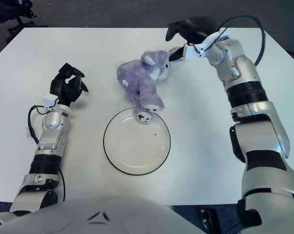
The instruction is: Put the doll into the plate.
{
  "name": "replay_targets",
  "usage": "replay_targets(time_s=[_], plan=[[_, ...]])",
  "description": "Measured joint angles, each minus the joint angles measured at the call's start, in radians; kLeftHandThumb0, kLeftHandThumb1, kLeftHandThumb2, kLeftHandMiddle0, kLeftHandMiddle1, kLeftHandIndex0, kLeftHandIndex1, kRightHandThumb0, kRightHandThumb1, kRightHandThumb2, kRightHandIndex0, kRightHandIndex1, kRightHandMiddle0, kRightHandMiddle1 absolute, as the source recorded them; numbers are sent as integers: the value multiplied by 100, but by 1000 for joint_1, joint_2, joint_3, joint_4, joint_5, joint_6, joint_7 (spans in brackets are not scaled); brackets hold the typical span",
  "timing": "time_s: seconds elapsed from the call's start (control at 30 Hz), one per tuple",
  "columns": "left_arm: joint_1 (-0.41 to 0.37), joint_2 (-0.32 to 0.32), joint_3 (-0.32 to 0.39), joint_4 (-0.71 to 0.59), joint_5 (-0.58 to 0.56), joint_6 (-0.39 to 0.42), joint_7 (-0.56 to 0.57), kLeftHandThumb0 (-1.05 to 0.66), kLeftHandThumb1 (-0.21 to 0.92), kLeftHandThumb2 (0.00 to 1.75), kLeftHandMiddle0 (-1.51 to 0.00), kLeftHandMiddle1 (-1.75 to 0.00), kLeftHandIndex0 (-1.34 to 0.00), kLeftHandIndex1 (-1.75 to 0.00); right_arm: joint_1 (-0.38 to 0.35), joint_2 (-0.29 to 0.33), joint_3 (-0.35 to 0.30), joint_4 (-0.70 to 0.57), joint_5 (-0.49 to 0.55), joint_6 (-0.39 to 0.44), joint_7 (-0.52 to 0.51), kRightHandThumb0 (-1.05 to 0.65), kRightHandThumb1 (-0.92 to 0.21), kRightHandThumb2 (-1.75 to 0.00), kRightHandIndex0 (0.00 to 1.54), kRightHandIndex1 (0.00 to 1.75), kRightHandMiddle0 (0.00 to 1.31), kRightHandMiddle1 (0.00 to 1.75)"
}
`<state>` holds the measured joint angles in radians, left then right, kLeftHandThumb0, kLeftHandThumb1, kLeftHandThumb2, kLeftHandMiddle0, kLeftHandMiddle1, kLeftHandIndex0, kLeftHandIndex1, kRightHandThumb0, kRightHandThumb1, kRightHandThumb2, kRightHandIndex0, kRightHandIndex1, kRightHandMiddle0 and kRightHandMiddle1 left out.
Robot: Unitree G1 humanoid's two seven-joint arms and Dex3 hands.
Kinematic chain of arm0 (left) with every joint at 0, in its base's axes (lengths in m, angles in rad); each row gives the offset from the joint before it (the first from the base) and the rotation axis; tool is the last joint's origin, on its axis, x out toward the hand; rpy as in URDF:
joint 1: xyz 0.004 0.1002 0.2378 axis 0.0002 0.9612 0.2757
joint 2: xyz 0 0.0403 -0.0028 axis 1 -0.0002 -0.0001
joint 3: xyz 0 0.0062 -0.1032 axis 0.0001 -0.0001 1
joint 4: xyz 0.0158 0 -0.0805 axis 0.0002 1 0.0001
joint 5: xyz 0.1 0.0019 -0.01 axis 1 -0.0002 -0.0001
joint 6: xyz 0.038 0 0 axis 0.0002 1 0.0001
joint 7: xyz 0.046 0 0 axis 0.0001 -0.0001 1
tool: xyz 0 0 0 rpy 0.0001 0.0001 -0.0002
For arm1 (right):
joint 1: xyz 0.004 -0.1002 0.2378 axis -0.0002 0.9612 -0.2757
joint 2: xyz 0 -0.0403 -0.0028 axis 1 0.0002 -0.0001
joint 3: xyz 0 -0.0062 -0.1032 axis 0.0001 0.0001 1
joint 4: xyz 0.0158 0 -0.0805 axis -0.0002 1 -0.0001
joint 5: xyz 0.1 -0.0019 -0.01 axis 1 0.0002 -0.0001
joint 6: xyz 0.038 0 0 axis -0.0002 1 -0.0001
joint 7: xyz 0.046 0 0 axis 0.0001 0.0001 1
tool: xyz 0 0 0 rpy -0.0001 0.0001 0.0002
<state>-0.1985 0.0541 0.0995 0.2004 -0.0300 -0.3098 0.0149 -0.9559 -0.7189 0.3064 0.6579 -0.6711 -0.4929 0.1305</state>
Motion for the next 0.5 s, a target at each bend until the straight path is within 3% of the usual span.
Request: replay_targets(time_s=[0.2, 0.5], plan=[[-2, 3, 3, 3, -1, 0, 0, -26, 92, 45, -91, -175, -55, -175, -26, -12, -2, 100, 132, -167, 170, -13, -91, -9, 67, 175, 58, 175], [-4, 5, 5, 5, -1, 0, 0, -27, 92, 45, -91, -175, -55, -175, -52, -12, -5, 158, 190, -229, 266, -13, -90, -10, 68, 175, 59, 175]])
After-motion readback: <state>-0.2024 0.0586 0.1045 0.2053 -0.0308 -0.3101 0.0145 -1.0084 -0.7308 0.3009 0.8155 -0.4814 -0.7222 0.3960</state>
